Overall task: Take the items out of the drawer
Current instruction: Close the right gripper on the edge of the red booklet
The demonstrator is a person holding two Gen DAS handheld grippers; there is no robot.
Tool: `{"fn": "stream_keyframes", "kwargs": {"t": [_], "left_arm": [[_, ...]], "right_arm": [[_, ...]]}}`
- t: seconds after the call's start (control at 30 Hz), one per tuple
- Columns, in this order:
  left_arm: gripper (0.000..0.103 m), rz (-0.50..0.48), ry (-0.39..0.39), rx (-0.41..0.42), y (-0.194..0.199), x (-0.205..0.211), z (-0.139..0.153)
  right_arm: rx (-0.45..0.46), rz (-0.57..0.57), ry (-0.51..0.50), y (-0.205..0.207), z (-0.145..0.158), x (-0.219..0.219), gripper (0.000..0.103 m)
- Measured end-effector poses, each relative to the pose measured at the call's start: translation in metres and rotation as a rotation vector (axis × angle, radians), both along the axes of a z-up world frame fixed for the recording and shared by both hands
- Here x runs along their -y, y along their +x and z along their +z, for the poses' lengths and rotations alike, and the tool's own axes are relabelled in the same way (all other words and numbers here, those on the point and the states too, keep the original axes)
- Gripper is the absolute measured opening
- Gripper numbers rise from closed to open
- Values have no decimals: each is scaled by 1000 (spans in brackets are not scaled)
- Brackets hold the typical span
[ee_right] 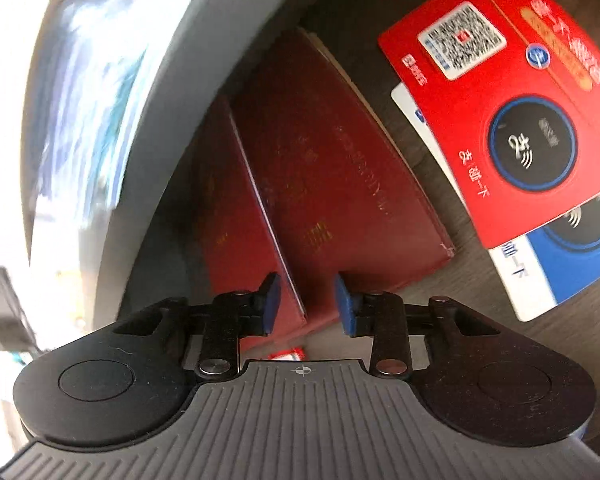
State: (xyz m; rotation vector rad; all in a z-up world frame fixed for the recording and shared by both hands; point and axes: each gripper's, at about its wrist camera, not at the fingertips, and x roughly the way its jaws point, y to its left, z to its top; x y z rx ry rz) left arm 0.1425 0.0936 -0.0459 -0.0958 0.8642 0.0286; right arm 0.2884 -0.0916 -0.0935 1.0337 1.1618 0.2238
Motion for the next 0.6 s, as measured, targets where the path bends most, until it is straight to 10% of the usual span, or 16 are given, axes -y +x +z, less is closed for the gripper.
{"fn": "stream_keyframes", "kwargs": {"t": [0.27, 0.6], "left_arm": [[78, 91, -103, 56, 10, -29, 16], [79, 32, -128, 16, -1, -20, 1]], "right_arm": [[37, 78, -52, 4, 14, -12, 45], [83, 159, -87, 10, 29, -31, 30]]}}
